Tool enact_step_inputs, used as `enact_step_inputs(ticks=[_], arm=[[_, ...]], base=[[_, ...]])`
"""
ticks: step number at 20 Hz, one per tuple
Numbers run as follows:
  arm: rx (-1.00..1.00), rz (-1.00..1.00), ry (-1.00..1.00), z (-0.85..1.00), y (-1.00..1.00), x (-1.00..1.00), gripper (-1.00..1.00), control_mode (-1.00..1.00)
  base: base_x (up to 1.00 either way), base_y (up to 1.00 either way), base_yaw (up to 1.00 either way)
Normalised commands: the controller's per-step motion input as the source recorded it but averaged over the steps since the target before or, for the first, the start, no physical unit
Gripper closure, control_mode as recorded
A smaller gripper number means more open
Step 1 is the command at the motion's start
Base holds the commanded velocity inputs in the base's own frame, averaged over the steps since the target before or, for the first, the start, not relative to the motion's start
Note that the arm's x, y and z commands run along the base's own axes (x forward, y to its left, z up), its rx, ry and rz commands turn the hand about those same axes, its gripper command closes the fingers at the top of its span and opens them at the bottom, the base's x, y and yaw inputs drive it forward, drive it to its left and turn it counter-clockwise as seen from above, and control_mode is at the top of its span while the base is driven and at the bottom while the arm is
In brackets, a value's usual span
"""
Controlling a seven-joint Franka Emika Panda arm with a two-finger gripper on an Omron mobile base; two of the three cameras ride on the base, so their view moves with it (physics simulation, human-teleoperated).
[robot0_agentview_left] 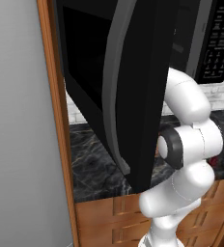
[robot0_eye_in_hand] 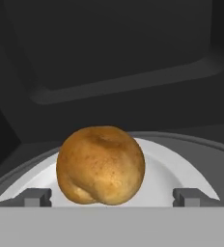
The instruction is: Retrieve the reheated potato from the microwave, then place the potato, cheese, and condiment on the cutting board.
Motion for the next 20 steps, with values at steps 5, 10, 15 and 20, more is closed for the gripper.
enact_step_inputs(ticks=[5,10,15,20], arm=[[0.01,0.00,0.02,0.00,0.00,0.14,-1.00,-1.00],[0.01,0.00,0.01,0.00,0.04,0.05,-1.00,-1.00],[0.00,0.00,0.00,0.00,0.09,0.02,-1.00,-1.00],[0.00,0.00,0.01,-0.07,0.11,0.03,-1.00,-1.00]], base=[[0.00,0.00,0.00],[0.00,0.00,0.00],[0.00,0.00,0.00],[0.00,0.00,0.00]])
